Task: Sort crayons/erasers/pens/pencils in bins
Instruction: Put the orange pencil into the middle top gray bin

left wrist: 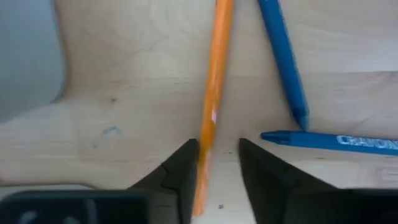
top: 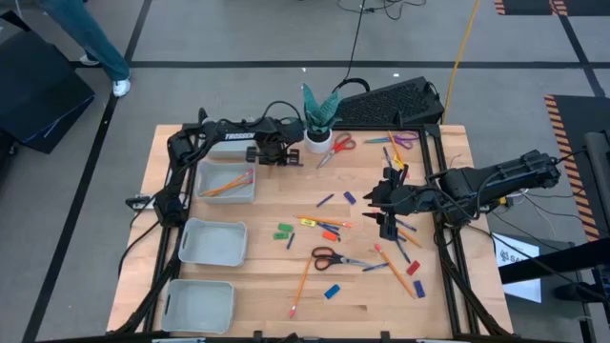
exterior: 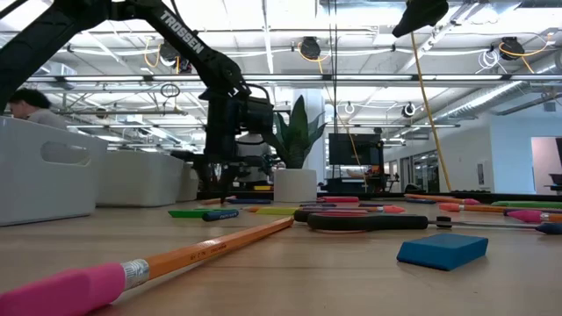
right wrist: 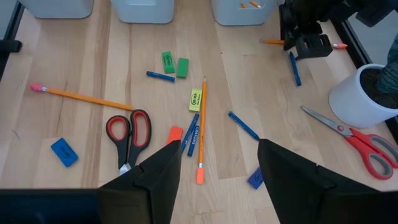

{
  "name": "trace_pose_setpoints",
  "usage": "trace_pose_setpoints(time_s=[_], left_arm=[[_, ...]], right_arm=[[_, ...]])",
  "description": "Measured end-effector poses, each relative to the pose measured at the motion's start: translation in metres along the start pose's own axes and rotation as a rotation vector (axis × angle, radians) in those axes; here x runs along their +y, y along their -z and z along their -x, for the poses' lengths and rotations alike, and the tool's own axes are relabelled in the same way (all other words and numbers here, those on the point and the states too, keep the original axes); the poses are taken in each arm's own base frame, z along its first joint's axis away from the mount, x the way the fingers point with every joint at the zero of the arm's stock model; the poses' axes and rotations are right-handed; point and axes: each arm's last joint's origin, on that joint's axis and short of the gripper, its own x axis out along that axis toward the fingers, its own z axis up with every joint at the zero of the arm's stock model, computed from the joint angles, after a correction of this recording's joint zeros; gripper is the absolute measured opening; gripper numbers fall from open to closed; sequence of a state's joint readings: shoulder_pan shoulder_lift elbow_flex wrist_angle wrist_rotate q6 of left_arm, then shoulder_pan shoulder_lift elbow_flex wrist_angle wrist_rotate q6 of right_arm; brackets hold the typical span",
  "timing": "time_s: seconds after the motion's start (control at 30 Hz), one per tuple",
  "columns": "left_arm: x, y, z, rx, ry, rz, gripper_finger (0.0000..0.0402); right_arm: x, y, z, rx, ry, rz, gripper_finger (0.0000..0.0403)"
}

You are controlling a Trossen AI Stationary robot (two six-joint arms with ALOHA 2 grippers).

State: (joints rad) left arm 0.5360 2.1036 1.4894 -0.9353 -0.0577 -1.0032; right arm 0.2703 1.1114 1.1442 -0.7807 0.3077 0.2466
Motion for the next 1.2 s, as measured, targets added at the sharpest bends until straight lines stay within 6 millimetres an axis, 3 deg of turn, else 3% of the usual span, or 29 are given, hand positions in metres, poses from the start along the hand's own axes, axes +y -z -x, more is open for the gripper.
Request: trace_pose_setpoints(time_s=[0.23, 0.47, 0.67, 0.9, 1.2], left_arm=[[-0.003, 0.004, 0.000, -0.004, 0.003, -0.024, 0.0013], [-0.002, 0.005, 0.002, 0.006, -0.002, -0.030, 0.0033], [-0.001, 0.009, 0.011, 0.020, -0.015, -0.051, 0.0009], [-0.002, 0.015, 0.038, -0.050, 0.023, -0.066, 0.0012], [0.009, 0.050, 0.107, -0.170, 0.094, -0.170, 0.0000]], right_arm=[[0.000, 0.000, 0.000, 0.003, 0.000, -0.028, 0.0205], [0.000, 0.001, 0.000, 0.015, 0.004, -0.034, 0.0205], [0.000, 0.002, 0.000, 0.015, 0.005, -0.021, 0.0205], [0.000, 0.002, 0.000, 0.017, 0.005, -0.003, 0.0205], [-0.001, 0.004, 0.000, 0.035, 0.007, 0.016, 0.0205]])
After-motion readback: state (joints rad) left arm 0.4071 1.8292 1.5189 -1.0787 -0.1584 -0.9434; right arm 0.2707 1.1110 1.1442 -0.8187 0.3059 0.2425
